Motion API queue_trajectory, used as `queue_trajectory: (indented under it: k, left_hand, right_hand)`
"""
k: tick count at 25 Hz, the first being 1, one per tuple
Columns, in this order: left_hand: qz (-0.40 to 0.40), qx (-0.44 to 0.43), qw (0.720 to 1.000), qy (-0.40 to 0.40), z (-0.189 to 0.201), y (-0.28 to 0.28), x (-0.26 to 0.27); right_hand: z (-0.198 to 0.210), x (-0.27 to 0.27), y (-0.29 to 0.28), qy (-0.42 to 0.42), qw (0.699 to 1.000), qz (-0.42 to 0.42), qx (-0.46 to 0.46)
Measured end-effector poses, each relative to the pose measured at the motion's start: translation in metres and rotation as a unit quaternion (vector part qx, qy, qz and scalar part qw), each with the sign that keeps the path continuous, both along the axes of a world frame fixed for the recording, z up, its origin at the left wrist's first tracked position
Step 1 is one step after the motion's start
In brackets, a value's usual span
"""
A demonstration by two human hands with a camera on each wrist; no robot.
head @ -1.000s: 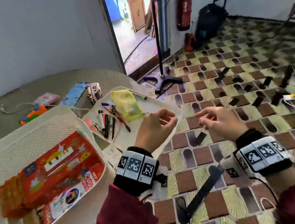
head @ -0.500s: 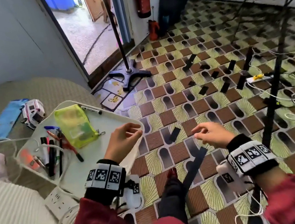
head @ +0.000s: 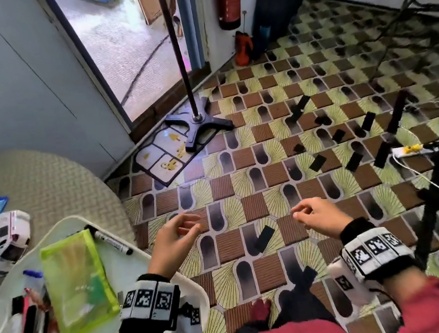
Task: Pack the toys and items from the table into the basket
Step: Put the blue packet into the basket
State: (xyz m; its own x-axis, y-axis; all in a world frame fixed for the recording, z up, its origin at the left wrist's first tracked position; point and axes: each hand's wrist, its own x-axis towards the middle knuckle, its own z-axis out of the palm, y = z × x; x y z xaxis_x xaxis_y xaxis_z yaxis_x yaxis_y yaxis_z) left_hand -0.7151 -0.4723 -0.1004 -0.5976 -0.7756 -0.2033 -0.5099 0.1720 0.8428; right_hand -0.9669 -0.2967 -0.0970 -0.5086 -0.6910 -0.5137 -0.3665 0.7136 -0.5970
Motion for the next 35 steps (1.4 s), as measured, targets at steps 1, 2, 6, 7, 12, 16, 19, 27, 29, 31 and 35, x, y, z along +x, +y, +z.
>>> queue_trajectory:
  k: [1,2,6,7,12,16,19,27,29,31,35]
  left_hand:
    - [0.019,0.003,1.000,0.005,-0.002,-0.010,-0.007]
    - [0.039,0.006,0.999,0.008,-0.004,-0.019,-0.013]
    - [0.109,0.032,0.994,-0.004,-0.015,-0.051,-0.032]
    - [0.127,0.036,0.991,-0.008,-0.018,-0.059,-0.036]
    - [0.237,0.051,0.970,-0.025,-0.020,-0.098,-0.059]
    - [0.331,0.045,0.942,-0.022,-0.016,-0.128,-0.069]
    - [0.396,0.045,0.917,-0.013,-0.010,-0.141,-0.068]
    - [0.551,0.008,0.834,-0.015,-0.003,-0.192,-0.026]
    - [0.576,-0.002,0.817,-0.020,0.001,-0.212,-0.006]
    - [0.608,-0.005,0.794,-0.015,0.003,-0.232,0.017]
    - [0.652,-0.019,0.758,0.001,0.007,-0.264,0.054]
  right_hand:
    - [-0.001,-0.010,-0.014,0.002,1.000,0.016,-0.001]
    - [-0.002,-0.019,-0.030,0.004,0.999,0.033,-0.006]
    - [-0.009,-0.060,-0.103,-0.001,0.995,0.093,-0.021]
    - [-0.012,-0.071,-0.124,-0.002,0.994,0.110,-0.018]
    - [-0.020,-0.110,-0.225,-0.005,0.976,0.219,0.002]
    - [-0.014,-0.119,-0.310,0.025,0.937,0.349,0.003]
    - [-0.010,-0.105,-0.364,0.012,0.906,0.424,0.004]
    - [-0.004,-0.003,-0.493,0.034,0.779,0.625,-0.029]
    - [-0.005,0.030,-0.526,0.030,0.759,0.649,-0.044]
    - [-0.005,0.062,-0.557,0.022,0.739,0.672,-0.048]
    - [-0.006,0.120,-0.603,0.004,0.712,0.700,-0.065]
